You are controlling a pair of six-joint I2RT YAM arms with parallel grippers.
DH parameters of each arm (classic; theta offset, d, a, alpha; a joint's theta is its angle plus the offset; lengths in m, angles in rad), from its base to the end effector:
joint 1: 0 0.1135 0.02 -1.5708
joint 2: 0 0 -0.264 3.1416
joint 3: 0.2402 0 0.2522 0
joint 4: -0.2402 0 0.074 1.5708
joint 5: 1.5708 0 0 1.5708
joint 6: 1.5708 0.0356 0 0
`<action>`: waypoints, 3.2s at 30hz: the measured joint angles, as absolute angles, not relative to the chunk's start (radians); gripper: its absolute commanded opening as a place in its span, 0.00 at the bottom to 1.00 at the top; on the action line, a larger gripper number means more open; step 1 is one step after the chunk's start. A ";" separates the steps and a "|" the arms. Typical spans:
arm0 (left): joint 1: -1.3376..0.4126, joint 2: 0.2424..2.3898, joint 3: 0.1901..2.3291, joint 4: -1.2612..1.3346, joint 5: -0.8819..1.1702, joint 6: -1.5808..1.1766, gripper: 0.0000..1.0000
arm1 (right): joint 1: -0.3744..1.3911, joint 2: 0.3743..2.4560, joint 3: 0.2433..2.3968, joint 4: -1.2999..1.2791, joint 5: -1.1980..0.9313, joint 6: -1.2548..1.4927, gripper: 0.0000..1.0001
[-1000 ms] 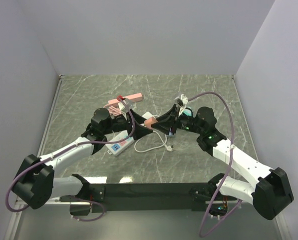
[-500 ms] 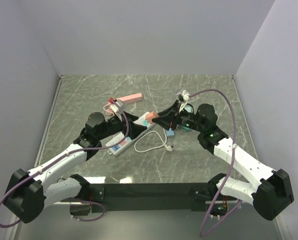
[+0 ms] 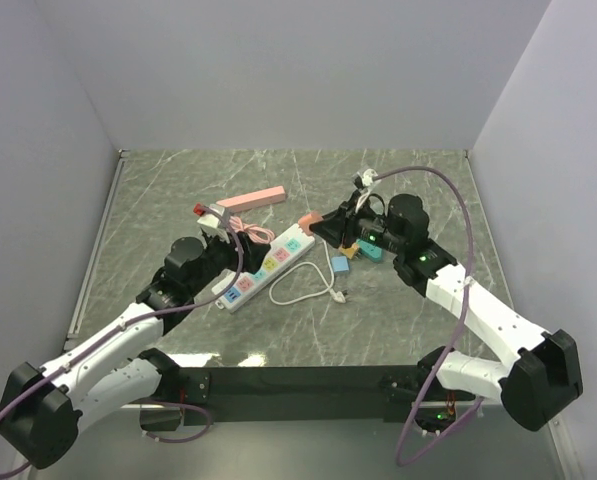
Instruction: Insert the plug
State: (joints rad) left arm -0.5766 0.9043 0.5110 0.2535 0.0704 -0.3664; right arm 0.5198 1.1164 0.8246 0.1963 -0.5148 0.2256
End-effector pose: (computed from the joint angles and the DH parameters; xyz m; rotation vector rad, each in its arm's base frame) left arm 0.1784 -0.1190 0.2673 0.2394 1.7536 -0.7539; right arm 0.2174 0.1446 0.3277 -0.6527 1.6252 0.9812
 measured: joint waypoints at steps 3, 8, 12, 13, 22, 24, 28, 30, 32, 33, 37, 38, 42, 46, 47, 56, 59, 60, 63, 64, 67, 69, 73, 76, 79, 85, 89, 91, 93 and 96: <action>-0.577 0.934 0.511 0.223 -0.013 -0.389 0.82 | 0.537 1.169 0.875 0.120 -0.446 0.214 0.00; -0.577 0.981 0.511 0.199 -0.076 -0.421 0.82 | 0.607 1.315 1.017 -0.022 -0.310 0.188 0.00; -0.576 0.999 0.511 0.196 -0.102 -0.442 0.83 | 0.654 1.409 1.097 -0.114 -0.231 0.175 0.00; -0.576 1.000 0.511 0.196 -0.105 -0.445 0.83 | 0.663 1.429 1.113 -0.134 -0.220 0.170 0.00; -0.540 0.999 0.508 0.197 -0.114 -0.472 0.83 | 0.729 1.552 1.178 -0.232 -0.203 0.151 0.00; -0.527 0.998 0.498 0.197 -0.115 -0.484 0.83 | 0.735 1.562 1.181 -0.237 -0.202 0.153 0.00; -0.508 0.999 0.476 0.193 -0.130 -0.504 0.83 | 0.742 1.583 1.216 -0.262 -0.168 0.195 0.00; -0.506 1.001 0.466 0.193 -0.133 -0.514 0.83 | 0.747 1.600 1.240 -0.265 -0.138 0.226 0.00; -0.506 1.001 0.457 0.192 -0.133 -0.520 0.83 | 0.750 1.619 1.261 -0.267 -0.100 0.267 0.00; -0.506 1.001 0.452 0.192 -0.133 -0.521 0.83 | 0.752 1.627 1.267 -0.271 -0.080 0.286 0.00; -0.506 1.000 0.443 0.190 -0.133 -0.526 0.83 | 0.760 1.653 1.286 -0.295 -0.012 0.355 0.00; -0.506 0.999 0.442 0.189 -0.133 -0.528 0.83 | 0.762 1.655 1.287 -0.298 -0.006 0.365 0.00; -0.505 0.985 0.431 0.189 -0.138 -0.536 0.83 | 0.768 1.656 1.287 -0.294 -0.046 0.361 0.00; -0.486 0.955 0.421 0.166 -0.162 -0.545 0.90 | 0.810 1.658 1.286 -0.271 -0.127 0.307 0.00; -0.466 0.940 0.420 0.152 -0.173 -0.550 0.90 | 0.823 1.658 1.285 -0.264 -0.146 0.297 0.00; -0.316 0.753 0.369 0.086 -0.260 -0.627 0.94 | 0.960 1.723 1.284 -0.188 -0.273 0.237 0.00; -0.301 0.719 0.359 0.085 -0.260 -0.638 0.94 | 0.971 1.758 1.287 -0.191 -0.280 0.233 0.00; -0.299 0.716 0.357 0.086 -0.260 -0.641 0.93 | 0.971 1.768 1.290 -0.196 -0.277 0.234 0.00; -0.296 0.725 0.351 0.086 -0.260 -0.644 0.93 | 0.971 1.785 1.319 -0.229 -0.244 0.242 0.00; -0.296 0.732 0.349 0.086 -0.260 -0.645 0.93 | 0.971 1.793 1.345 -0.250 -0.225 0.247 0.00; -0.295 0.750 0.342 0.091 -0.255 -0.647 0.93 | 0.974 1.817 1.411 -0.266 -0.174 0.265 0.00; -0.295 0.755 0.337 0.094 -0.249 -0.648 0.93 | 0.978 1.822 1.427 -0.263 -0.142 0.266 0.00; -0.294 0.756 0.327 0.109 -0.221 -0.647 0.93 | 0.981 1.821 1.419 -0.267 -0.118 0.266 0.00; -0.293 0.755 0.320 0.127 -0.194 -0.642 0.92 | 0.968 1.820 1.417 -0.284 -0.108 0.271 0.00; -0.292 0.757 0.312 0.153 -0.144 -0.628 0.89 | 0.936 1.812 1.417 -0.308 -0.078 0.271 0.00; -0.291 0.847 0.312 0.195 -0.078 -0.617 0.86 | 0.839 1.768 1.409 -0.353 -0.028 0.270 0.00; -0.291 0.937 0.313 0.198 -0.057 -0.622 0.86 | 0.765 1.693 1.357 -0.358 -0.017 0.276 0.00; -0.291 0.979 0.313 0.202 -0.048 -0.624 0.86 | 0.732 1.658 1.331 -0.363 -0.004 0.280 0.00; -0.291 1.008 0.313 0.205 -0.044 -0.625 0.86 | 0.720 1.642 1.316 -0.368 0.008 0.284 0.00; -0.291 1.050 0.315 0.220 -0.037 -0.627 0.86 | 0.724 1.640 1.296 -0.378 0.016 0.292 0.00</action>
